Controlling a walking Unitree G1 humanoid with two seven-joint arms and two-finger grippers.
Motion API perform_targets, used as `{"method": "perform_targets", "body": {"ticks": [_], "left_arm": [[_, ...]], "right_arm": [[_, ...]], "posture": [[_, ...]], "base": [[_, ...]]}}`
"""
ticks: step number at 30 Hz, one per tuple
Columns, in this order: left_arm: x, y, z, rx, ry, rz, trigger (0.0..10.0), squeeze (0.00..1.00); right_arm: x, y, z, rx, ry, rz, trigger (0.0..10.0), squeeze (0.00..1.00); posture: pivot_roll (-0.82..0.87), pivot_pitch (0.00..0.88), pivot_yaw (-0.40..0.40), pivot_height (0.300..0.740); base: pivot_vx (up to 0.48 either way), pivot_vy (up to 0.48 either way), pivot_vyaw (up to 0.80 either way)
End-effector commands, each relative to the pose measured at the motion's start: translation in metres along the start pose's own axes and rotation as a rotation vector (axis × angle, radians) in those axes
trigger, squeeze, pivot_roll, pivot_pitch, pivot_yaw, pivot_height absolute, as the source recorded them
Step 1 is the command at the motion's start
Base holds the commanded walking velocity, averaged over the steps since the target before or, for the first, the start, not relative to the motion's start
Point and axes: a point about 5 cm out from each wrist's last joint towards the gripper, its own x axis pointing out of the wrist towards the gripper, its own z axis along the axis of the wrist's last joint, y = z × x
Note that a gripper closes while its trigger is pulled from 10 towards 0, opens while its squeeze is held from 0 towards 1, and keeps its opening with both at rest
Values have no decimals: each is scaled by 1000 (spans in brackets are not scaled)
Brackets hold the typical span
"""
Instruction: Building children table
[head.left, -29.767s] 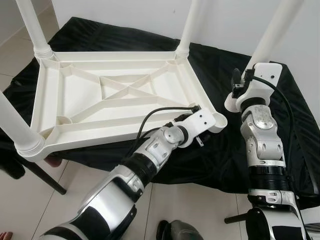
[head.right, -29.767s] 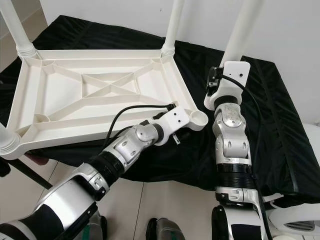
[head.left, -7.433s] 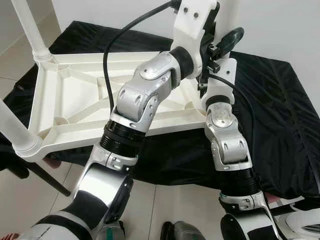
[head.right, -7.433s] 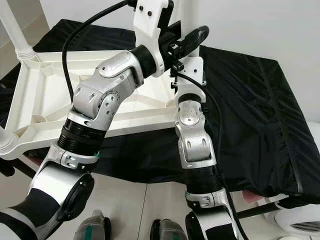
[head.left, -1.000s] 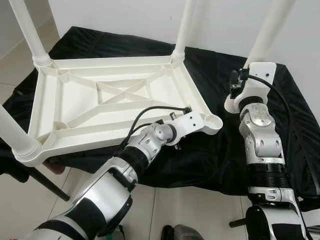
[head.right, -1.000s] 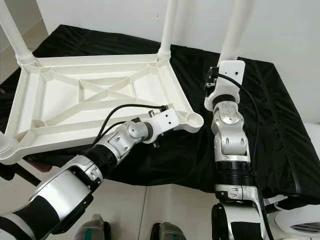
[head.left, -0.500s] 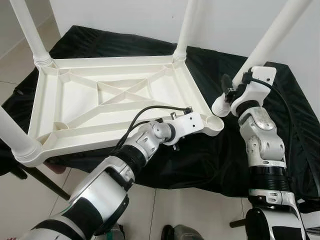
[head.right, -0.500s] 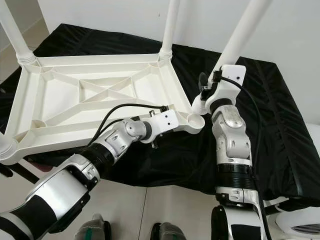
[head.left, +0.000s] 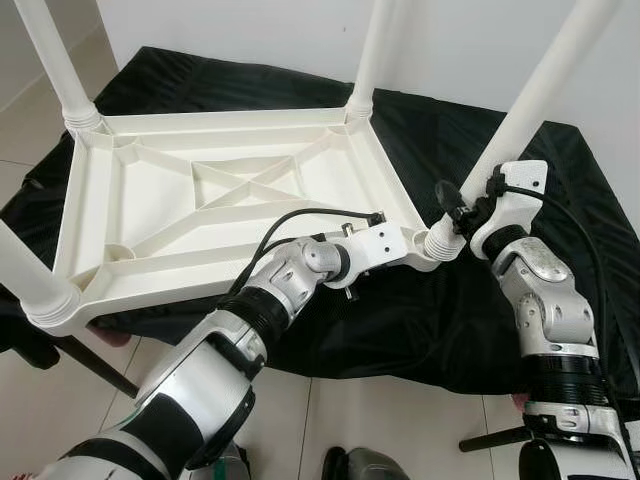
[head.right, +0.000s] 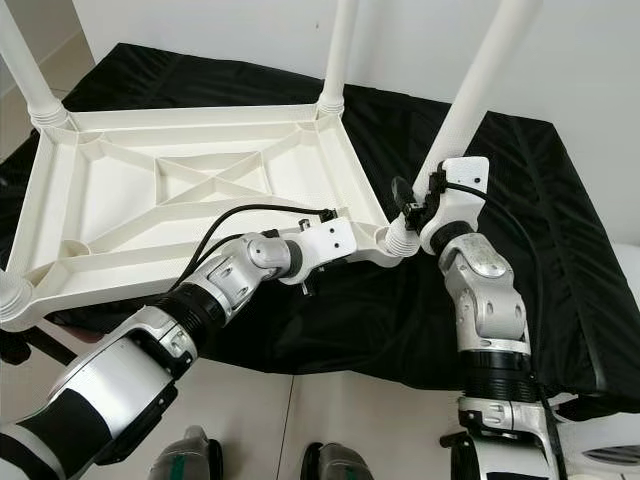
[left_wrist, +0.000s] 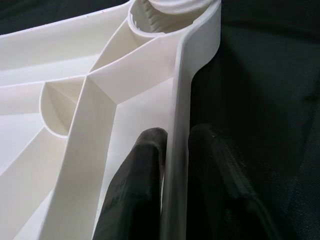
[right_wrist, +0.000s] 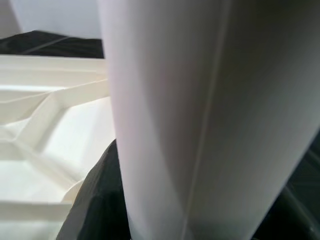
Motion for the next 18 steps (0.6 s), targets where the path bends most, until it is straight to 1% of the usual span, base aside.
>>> {"method": "perform_targets", "body": {"ticks": [1,6,7,10,12,18], "left_arm": [[1,-10,-23,-44,90,-53,10000,0],[1,-10,-22,-43,88,-53,10000,0],[1,-9,-21,-42,85,-52,10000,0],[1,-9,-21,-41,84,-52,10000,0],[0,-9,-20,-43,83,-52,10000,0],[1,-9,-19,-40,78,-51,10000,0]], "right_arm": [[-4,-1,-2,9,-8,24,10000,0],[-4,1,-4,18,-20,43,10000,0],[-2,3,-9,47,-26,55,10000,0],[-2,4,-11,59,-29,58,10000,0],[0,4,-16,92,-27,50,10000,0],[1,4,-22,112,-17,46,10000,0]], "posture": [[0,45,-58,740],[2,45,-58,740],[7,44,-59,740],[7,44,-59,740],[7,43,-59,740],[13,42,-63,740]], "base": [[0,0,0],[0,0,0],[0,0,0],[0,0,0],[0,0,0],[0,0,0]]}}
